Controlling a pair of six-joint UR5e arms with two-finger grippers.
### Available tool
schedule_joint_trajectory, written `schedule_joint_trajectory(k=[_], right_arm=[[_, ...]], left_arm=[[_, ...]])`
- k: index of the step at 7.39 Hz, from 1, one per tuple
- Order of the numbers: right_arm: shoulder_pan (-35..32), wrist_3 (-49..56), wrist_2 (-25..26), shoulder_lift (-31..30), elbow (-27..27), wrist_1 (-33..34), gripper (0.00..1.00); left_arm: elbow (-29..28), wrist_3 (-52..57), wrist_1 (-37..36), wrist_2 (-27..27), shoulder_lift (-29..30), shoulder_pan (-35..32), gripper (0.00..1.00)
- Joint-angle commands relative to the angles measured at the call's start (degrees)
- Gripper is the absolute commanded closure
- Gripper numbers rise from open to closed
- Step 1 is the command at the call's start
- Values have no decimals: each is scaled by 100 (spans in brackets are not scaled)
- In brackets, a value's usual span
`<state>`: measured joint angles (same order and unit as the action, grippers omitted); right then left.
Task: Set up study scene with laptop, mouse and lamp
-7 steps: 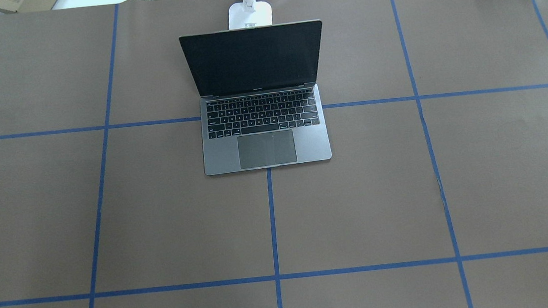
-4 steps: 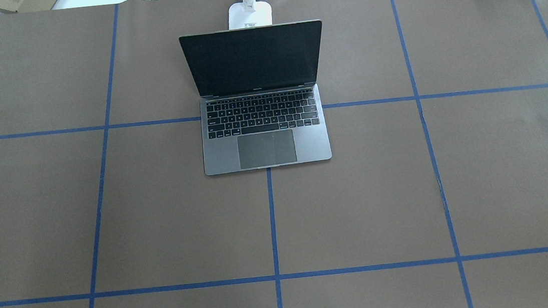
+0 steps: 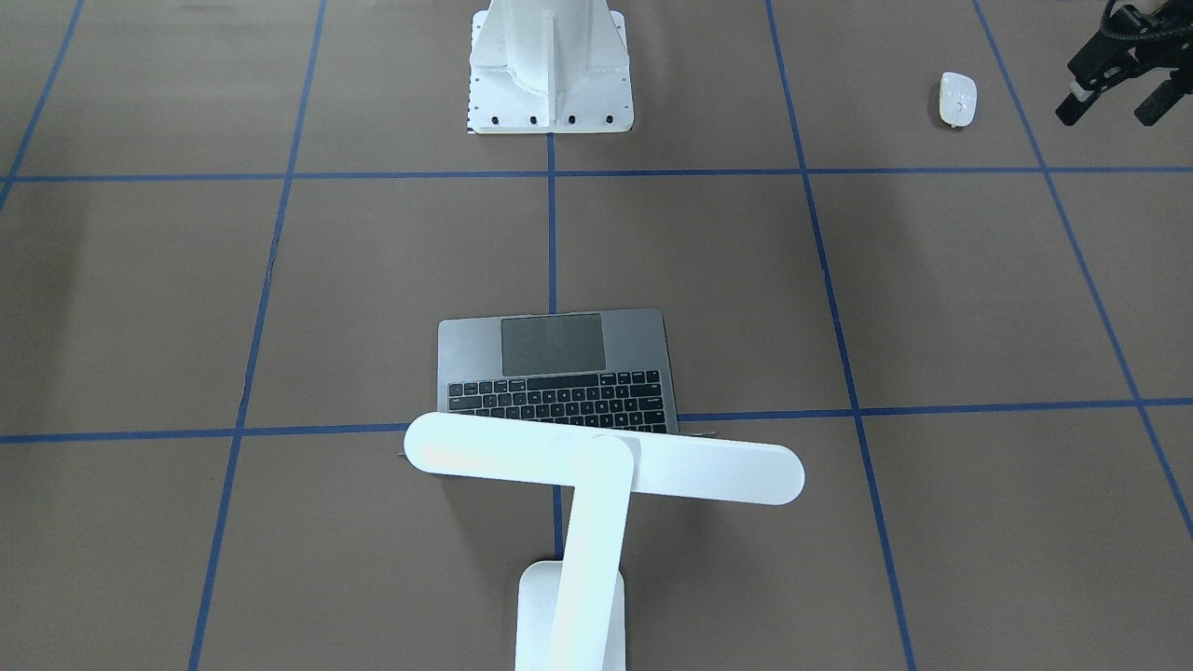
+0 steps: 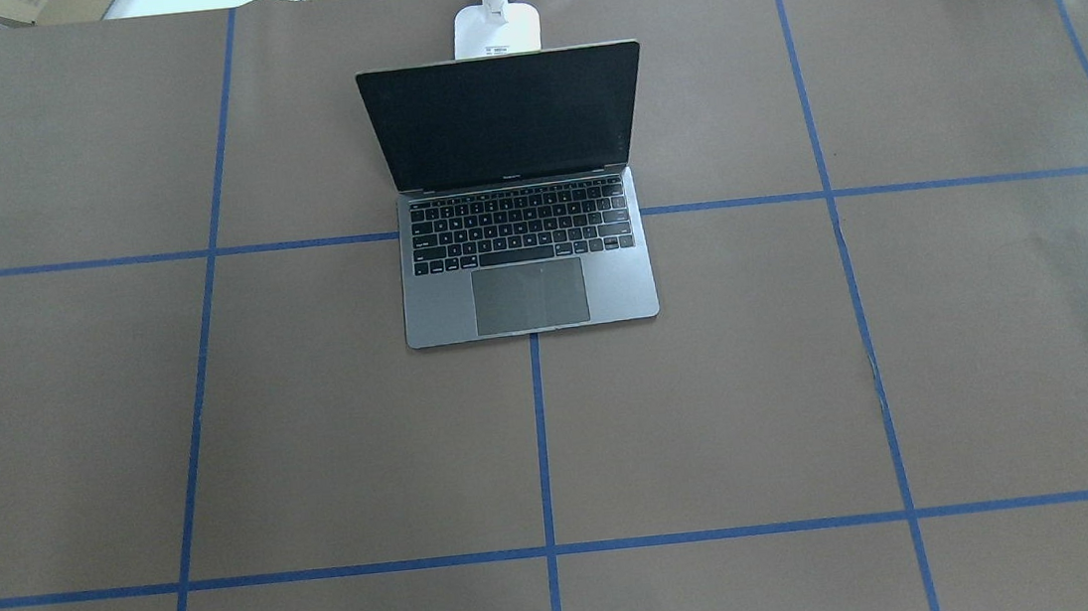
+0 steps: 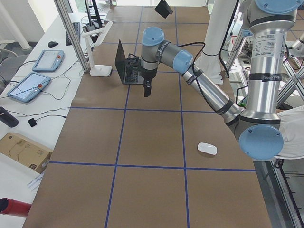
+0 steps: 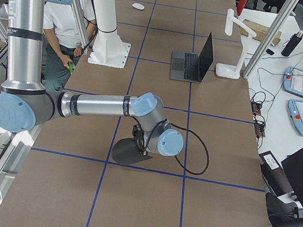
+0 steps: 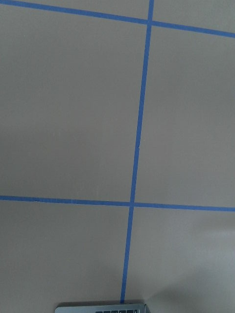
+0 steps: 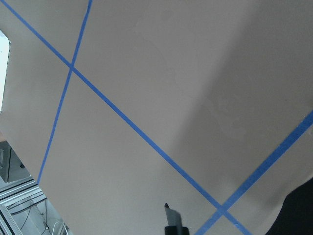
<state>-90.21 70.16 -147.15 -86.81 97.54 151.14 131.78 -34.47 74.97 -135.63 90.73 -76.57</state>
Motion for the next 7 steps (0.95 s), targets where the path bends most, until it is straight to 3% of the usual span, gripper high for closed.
schedule_joint_trajectory(k=[1,4,7], right_arm=[[589,-719,-531,234,-357,-642,100],[1276,-2415,-823,829,-944,-2119,100],[2119,-3618,-1351,1568,-1150,-2623,100]], left_arm=[[-82,1,0,1,-3,-42,0],[23,-42,9,-25,-187,-51,0],[41,-43,9,-78,-240,-77,0]])
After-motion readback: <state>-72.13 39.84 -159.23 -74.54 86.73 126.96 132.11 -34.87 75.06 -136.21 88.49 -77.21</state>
